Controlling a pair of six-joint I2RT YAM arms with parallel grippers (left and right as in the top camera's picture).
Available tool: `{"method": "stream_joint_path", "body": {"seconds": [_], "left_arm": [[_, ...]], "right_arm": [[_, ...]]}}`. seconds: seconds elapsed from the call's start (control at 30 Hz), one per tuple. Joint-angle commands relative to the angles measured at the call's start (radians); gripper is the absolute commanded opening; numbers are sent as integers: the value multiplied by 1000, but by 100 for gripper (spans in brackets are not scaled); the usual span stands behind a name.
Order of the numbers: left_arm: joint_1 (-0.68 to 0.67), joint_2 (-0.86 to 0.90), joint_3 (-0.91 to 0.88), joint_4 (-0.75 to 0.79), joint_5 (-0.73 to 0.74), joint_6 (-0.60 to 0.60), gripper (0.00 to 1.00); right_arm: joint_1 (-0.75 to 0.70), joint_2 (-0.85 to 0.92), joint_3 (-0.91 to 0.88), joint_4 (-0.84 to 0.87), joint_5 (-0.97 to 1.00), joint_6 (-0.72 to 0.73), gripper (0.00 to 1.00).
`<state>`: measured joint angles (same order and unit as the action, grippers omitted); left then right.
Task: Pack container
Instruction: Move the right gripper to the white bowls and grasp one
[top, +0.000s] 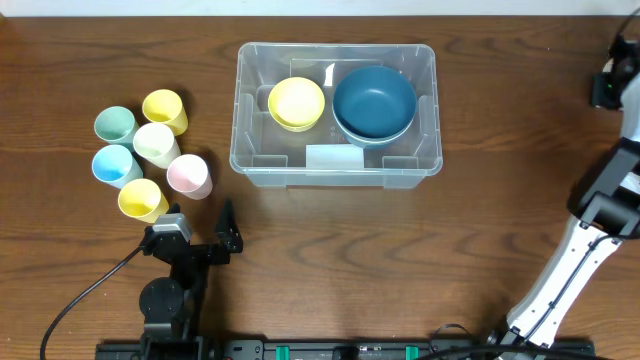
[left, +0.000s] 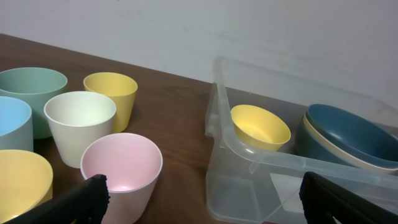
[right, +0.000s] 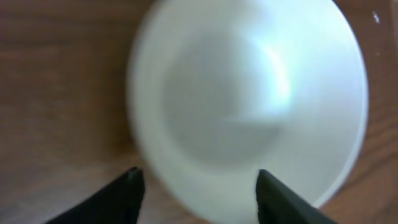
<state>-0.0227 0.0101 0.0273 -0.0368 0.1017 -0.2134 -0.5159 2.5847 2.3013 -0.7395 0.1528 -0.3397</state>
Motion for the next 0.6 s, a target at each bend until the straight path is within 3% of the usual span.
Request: {"method": "stream_joint_path", "body": {"seconds": [0.0,0.23,0.33,0.57], "left_arm": [[-1,-6,-23,-24,11,1,98],[-1,-6,-23,-24,11,2,98],[-1,-6,-23,-24,11,1,98],[-1,-6,-23,-24,11,2,98]], "right_arm": [[-15,-47,7,-3,-31,30,50],[-19,-47,6,-7,-60,64,14],[-14,-47,6,-16,-102,76,4],[42,-48,7,-55,-166,109,1]]}}
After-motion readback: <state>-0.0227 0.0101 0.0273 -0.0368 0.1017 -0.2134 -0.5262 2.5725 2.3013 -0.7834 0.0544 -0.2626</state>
